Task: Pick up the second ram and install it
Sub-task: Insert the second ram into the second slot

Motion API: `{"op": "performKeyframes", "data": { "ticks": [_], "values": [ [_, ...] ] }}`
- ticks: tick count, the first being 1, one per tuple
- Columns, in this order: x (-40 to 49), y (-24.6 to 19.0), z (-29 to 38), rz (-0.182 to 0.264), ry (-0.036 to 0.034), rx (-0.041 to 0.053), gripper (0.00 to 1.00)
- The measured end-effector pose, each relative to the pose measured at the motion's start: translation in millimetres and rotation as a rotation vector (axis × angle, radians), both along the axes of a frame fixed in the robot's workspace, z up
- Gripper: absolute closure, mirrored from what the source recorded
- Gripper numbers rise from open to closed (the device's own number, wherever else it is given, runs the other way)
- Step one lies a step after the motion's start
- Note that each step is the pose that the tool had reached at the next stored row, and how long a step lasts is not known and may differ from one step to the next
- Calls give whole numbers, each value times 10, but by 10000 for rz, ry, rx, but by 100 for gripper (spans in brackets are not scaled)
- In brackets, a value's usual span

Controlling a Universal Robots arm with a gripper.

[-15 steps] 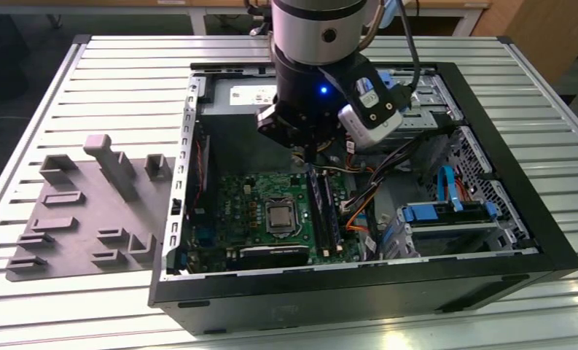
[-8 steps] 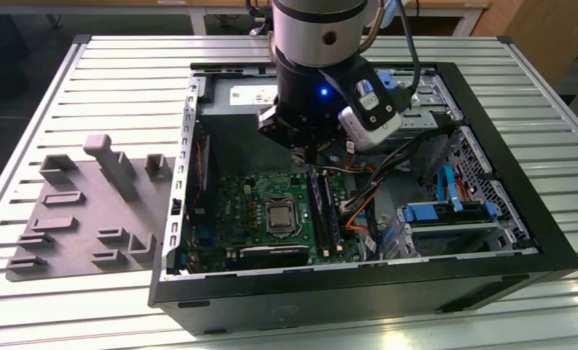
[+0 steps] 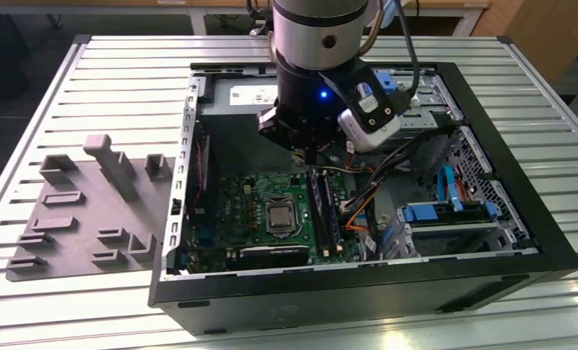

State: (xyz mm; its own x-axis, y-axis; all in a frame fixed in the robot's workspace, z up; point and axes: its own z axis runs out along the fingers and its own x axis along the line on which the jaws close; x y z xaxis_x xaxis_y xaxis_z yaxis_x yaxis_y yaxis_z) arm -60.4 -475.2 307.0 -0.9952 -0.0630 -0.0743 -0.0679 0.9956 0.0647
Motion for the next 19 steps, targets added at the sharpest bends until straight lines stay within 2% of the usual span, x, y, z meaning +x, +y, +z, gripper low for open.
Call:
{"op": "performKeyframes", "data": {
  "ticks": [19],
  "values": [
    [16, 0, -83, -70, 0, -1, 88]
  ]
}}
